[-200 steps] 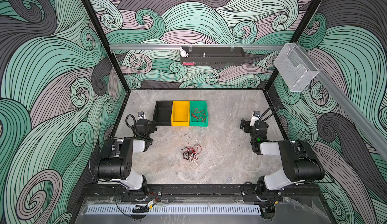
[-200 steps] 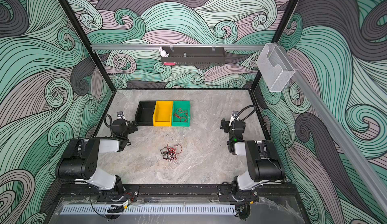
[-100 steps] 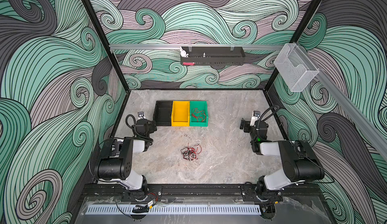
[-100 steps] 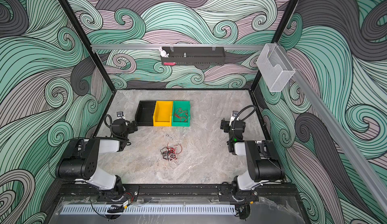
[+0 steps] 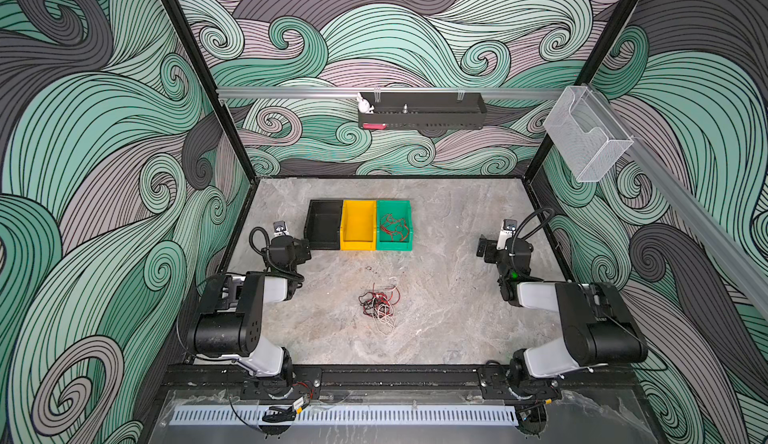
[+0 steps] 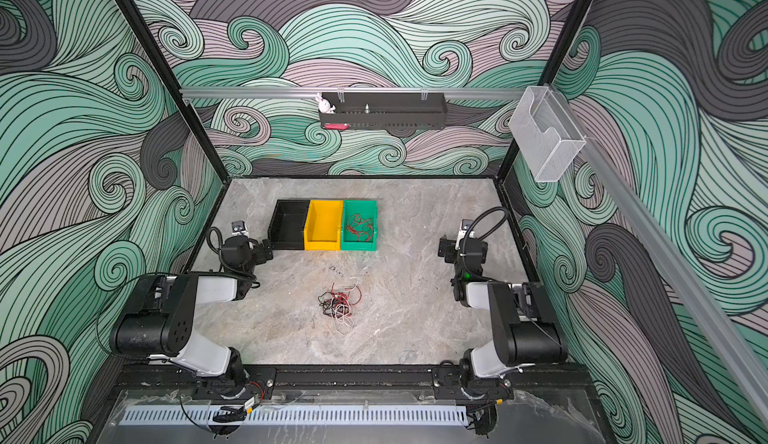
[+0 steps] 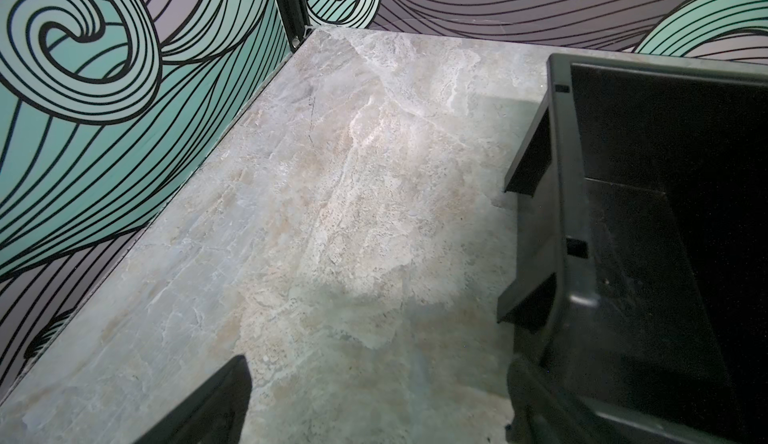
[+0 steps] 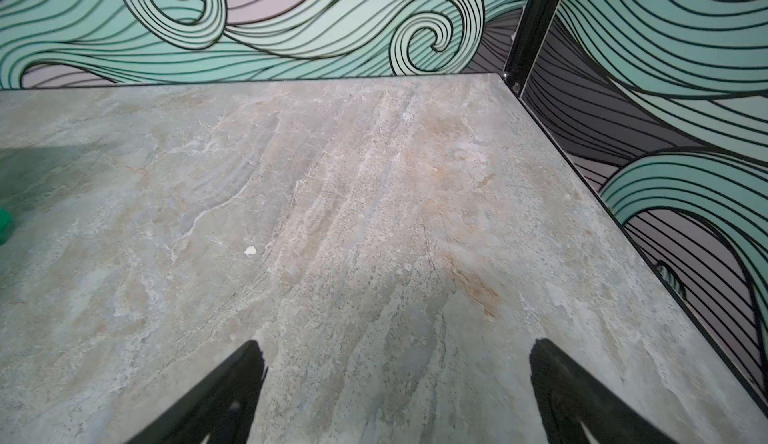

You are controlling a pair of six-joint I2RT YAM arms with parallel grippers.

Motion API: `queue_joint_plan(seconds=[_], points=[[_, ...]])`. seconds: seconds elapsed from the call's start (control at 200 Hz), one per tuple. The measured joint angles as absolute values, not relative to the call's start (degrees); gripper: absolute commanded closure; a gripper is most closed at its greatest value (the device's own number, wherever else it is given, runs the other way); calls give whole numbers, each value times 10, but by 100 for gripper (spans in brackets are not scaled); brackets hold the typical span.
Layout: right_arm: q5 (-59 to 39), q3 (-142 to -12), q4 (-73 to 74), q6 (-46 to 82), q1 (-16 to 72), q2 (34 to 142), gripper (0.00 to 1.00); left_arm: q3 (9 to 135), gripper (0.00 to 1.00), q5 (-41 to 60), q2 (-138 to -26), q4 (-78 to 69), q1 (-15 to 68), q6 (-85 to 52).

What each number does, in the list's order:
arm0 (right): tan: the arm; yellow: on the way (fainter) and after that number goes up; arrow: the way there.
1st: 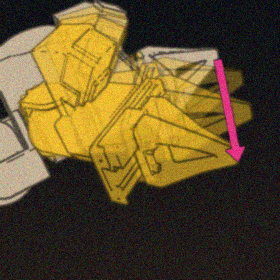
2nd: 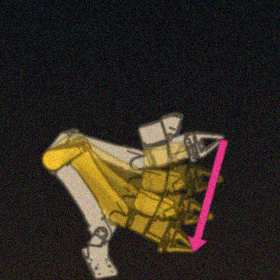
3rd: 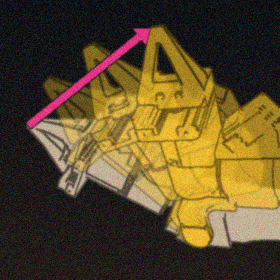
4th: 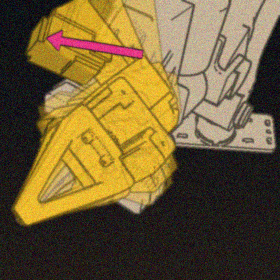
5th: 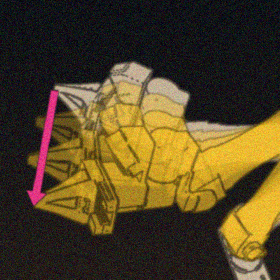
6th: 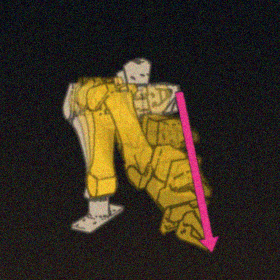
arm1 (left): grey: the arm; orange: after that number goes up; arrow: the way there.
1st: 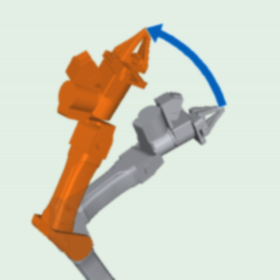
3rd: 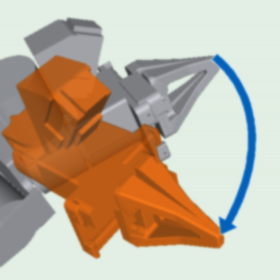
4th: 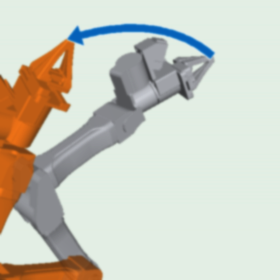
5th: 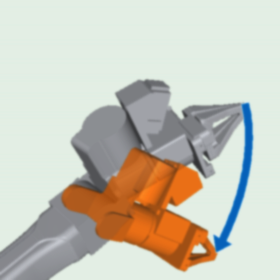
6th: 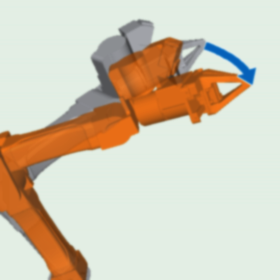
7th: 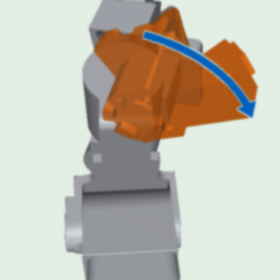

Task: Untangle the cables
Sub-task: 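Move both grippers forward toward the tangled red, black and white wire pile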

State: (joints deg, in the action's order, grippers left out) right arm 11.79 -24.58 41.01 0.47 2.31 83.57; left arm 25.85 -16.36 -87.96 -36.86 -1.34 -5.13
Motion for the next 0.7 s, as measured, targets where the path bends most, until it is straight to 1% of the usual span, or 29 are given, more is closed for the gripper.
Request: queue_joint_plan(seconds=[0.18, 0.3, 0.455, 0.545, 0.701], points=[[133, -323, 298, 27, 23, 780, 2, 341, 1, -163, -839, -235, -13, -56], [127, -349, 234, 52, 31, 754, 3, 383, 1, -158, -778, -159, -13, -72], [77, -362, 145, 102, 54, 713, 3, 436, 1, -133, -722, -41, -6, -111], [45, -386, 97, 133, 76, 702, 3, 463, 3, -110, -697, 28, 6, -145], [-23, -393, 46, 187, 122, 678, 4, 477, 3, -73, -645, 126, 56, -206]])
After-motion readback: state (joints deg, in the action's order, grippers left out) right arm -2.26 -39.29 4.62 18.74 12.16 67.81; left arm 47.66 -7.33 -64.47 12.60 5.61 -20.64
